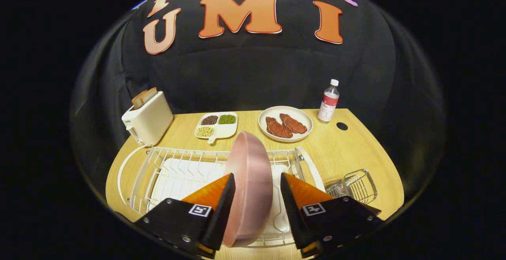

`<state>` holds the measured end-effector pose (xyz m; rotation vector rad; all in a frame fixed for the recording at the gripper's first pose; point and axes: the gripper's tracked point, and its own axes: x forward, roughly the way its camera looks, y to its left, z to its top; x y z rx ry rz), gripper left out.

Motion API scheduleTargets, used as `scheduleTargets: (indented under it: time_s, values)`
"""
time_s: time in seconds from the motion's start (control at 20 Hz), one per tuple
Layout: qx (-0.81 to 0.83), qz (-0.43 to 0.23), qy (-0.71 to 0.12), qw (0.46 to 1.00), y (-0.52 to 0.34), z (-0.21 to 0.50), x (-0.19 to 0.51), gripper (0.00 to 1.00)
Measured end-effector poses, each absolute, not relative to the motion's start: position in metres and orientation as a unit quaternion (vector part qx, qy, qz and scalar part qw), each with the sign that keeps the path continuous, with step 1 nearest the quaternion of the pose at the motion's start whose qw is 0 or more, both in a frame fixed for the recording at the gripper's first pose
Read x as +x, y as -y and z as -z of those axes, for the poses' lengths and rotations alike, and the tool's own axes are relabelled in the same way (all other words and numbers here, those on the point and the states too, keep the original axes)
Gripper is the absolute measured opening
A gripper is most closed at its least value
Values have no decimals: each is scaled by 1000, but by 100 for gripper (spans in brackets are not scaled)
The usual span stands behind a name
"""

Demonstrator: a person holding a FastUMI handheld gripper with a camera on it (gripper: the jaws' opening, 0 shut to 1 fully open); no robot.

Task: Take the plate from the dish rack, then take the spoon from the basket and place it into the plate.

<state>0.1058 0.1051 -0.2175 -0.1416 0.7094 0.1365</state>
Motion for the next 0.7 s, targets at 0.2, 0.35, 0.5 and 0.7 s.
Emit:
scheduleTargets:
  time_s: [0.2,0.35,0.5,0.7]
  values:
    - [-51,-26,-356,933,-95,219,106,34]
    - [-43,-6,-354,934,-93,213,108,28]
    - [-63,1,-342,938,-93,201,112,26]
    - [-103,6,-330,938,-97,188,115,25]
